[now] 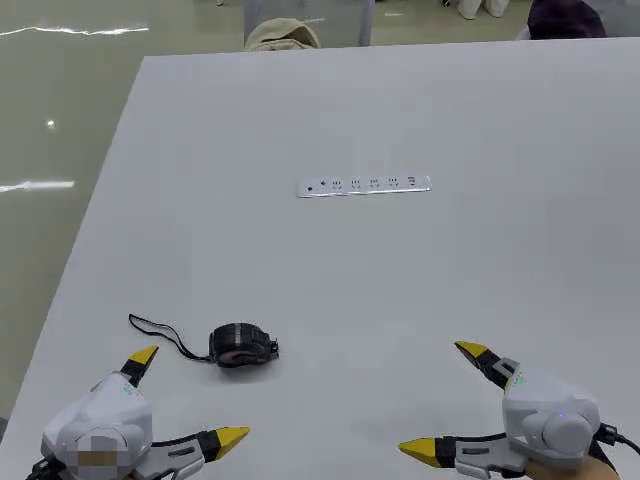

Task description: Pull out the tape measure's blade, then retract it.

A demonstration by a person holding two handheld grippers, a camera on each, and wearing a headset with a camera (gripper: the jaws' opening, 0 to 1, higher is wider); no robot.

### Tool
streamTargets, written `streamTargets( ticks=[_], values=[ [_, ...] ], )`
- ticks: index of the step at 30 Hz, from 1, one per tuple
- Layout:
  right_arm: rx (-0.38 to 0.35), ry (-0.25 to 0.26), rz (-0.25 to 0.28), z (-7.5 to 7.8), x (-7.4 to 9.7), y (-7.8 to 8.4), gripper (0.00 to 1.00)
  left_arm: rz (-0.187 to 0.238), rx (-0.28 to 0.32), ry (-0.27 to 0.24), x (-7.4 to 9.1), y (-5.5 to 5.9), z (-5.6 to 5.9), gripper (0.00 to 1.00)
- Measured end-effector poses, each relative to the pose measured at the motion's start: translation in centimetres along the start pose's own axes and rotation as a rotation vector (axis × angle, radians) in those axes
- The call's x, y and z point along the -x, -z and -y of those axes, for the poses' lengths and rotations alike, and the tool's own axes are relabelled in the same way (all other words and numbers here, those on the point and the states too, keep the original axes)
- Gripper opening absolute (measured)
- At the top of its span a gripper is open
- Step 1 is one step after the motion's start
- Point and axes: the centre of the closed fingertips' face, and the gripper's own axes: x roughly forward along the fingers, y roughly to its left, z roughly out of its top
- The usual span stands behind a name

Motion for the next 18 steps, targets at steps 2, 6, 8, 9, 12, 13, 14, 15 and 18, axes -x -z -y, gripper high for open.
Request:
streamTargets(
  ticks=[2, 6, 8, 9, 12, 13, 14, 15, 18],
  values=[
    [0.000, -0.002, 0.001, 0.03, -0.01, -0.02, 0.99, 0.001, -0.002, -0.002, -0.01, 0.01, -0.11, 0.99],
    [0.001, -0.003, 0.004, 0.20, -0.10, -0.05, 0.98, 0.002, -0.002, -0.003, -0.15, -0.05, -0.31, 0.99],
    [0.003, -0.003, 0.003, 0.26, -0.15, -0.03, 0.98, 0.008, -0.002, -0.005, -0.26, -0.13, -0.39, 0.99],
    [0.005, -0.003, 0.004, 0.30, -0.18, -0.04, 0.98, 0.008, -0.002, -0.004, -0.31, -0.13, -0.40, 0.99],
    [0.005, -0.005, 0.004, 0.34, -0.29, -0.09, 0.98, 0.009, -0.002, -0.002, -0.47, -0.12, -0.47, 0.99],
    [0.007, -0.006, 0.004, 0.39, -0.33, -0.11, 0.98, 0.007, -0.002, -0.001, -0.53, -0.09, -0.51, 0.99],
    [0.007, -0.007, 0.005, 0.43, -0.36, -0.12, 0.98, 0.007, -0.003, -0.001, -0.57, -0.11, -0.57, 0.99],
    [0.007, -0.008, 0.004, 0.47, -0.39, -0.13, 0.98, 0.006, -0.005, -0.001, -0.60, -0.11, -0.61, 0.99],
    [0.011, -0.011, 0.001, 0.64, -0.52, -0.12, 0.98, 0.003, -0.008, -0.001, -0.80, -0.08, -0.87, 0.99]
  ],
)
